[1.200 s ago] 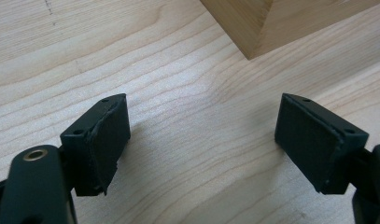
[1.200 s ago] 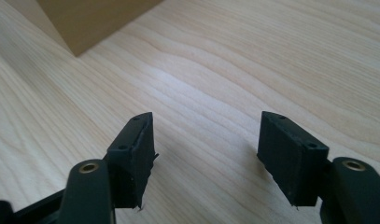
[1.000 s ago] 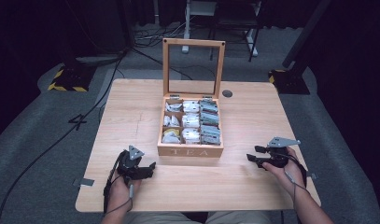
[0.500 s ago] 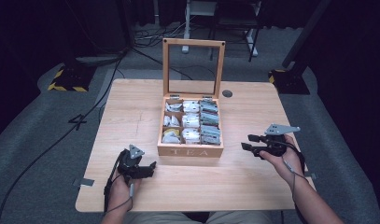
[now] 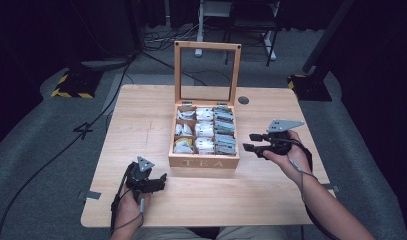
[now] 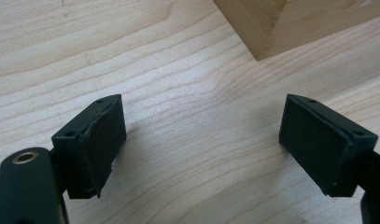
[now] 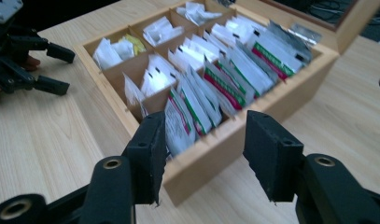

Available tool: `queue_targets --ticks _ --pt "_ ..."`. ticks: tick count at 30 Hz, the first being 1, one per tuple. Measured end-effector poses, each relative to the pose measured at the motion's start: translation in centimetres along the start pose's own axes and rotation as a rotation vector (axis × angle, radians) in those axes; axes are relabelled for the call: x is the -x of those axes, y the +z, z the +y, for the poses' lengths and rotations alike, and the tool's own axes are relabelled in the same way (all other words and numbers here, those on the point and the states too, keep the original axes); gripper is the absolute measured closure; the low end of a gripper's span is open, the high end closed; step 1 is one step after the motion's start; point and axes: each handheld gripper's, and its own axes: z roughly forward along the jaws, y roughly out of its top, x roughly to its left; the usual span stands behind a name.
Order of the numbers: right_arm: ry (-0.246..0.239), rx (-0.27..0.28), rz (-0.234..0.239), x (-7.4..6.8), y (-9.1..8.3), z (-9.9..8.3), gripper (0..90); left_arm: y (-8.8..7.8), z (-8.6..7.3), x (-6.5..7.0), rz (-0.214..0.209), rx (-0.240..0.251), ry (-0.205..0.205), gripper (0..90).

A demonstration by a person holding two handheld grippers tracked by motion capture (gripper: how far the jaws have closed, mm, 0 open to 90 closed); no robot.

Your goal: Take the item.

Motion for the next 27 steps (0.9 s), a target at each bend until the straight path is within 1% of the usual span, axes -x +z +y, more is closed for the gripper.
queue_targets --ticks 1,2,3,4,7,10,13,14,18,20,21,23,24,25,27 --pt "-0.006 0.005 0.01 -0.1 0.4 0.7 49.9 -0.1 -0.1 0.0 0.009 0.001 -0.002 15.4" --pt "-0.009 0.007 0.016 -0.1 0.6 1.1 50.2 -0.1 -0.1 0.0 0.009 0.001 -0.002 15.4" --pt "-0.009 0.007 0.016 -0.1 0.6 1.1 50.2 -0.1 -0.1 0.1 0.011 0.001 -0.005 15.4" --pt "-0.016 0.006 0.024 -0.2 1.1 1.9 51.0 -0.2 -0.2 0.2 0.014 0.002 -0.016 15.6" --pt "-0.022 0.002 0.035 -0.3 1.7 2.6 52.1 -0.2 -0.2 0.2 0.019 0.004 -0.019 15.7" --pt "-0.023 -0.001 0.046 -0.5 2.2 3.0 52.8 -0.2 -0.2 0.3 0.02 0.004 -0.02 15.7" --pt "-0.031 -0.005 0.062 -0.8 3.2 3.8 54.5 -0.2 -0.2 0.2 0.018 0.004 -0.02 15.6" --pt "-0.031 -0.005 0.062 -0.8 3.2 3.8 54.5 -0.2 -0.2 0.2 0.018 0.004 -0.02 15.5" --pt "-0.032 0.0 0.08 -1.1 4.2 4.4 56.2 -0.2 -0.2 0.2 0.018 0.004 -0.02 15.5" --pt "-0.038 -0.007 0.096 -1.4 5.1 4.9 57.5 -0.2 -0.2 0.2 0.019 0.003 -0.016 15.4" --pt "-0.038 -0.007 0.096 -1.4 5.1 4.9 57.5 -0.2 -0.2 0.2 0.019 0.003 -0.016 15.3" --pt "-0.047 -0.023 0.102 -1.7 5.8 5.2 58.6 -0.2 -0.2 0.2 0.017 0.002 -0.021 15.2" --pt "-0.064 -0.044 0.111 -2.1 6.5 5.5 59.8 -0.1 -0.2 0.2 0.016 0.001 -0.018 15.1" --pt "-0.064 -0.044 0.111 -2.1 6.5 5.5 59.8 -0.1 -0.2 0.2 0.016 0.0 -0.017 15.1" --pt "-0.075 -0.068 0.123 -2.5 7.3 5.7 62.4 -0.1 -0.1 0.2 0.014 0.002 -0.012 15.0"
